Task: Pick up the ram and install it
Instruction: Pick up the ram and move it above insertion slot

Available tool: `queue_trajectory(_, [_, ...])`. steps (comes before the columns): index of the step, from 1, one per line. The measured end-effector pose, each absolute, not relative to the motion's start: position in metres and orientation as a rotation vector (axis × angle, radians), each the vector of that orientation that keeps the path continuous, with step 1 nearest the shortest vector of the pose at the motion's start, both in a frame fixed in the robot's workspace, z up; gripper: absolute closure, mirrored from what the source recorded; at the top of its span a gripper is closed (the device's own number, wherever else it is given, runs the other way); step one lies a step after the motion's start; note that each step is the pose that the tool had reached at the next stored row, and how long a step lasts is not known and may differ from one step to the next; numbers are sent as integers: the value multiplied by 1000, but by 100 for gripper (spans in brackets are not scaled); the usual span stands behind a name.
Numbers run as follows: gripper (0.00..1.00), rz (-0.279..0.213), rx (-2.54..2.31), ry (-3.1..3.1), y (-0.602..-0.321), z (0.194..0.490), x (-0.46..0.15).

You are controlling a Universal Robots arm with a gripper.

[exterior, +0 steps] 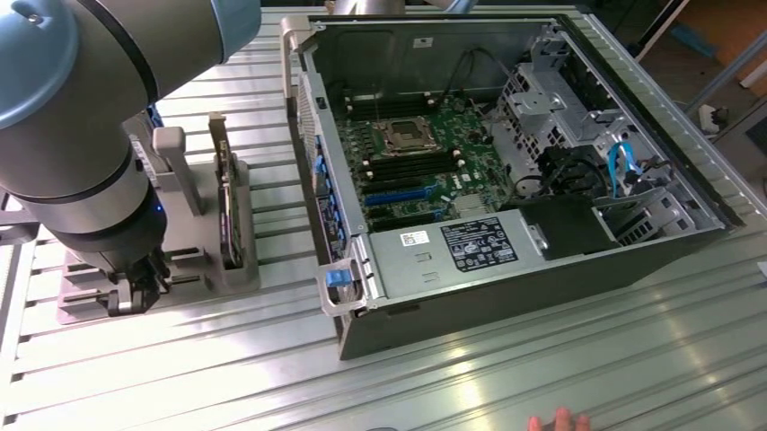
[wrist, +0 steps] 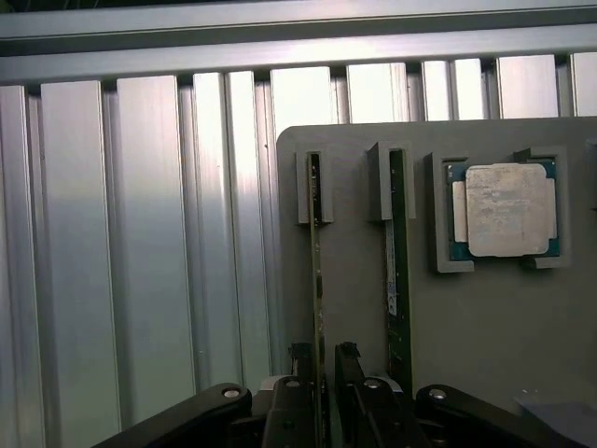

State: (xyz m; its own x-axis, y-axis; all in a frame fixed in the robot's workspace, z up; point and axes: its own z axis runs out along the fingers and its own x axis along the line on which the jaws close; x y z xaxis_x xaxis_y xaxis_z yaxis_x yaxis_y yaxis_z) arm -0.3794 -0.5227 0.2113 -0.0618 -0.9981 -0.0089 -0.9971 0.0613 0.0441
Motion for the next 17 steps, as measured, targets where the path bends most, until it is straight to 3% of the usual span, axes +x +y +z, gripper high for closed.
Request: queue_trajectory(17, [76,-50,2132,-2268,-523,211,-379])
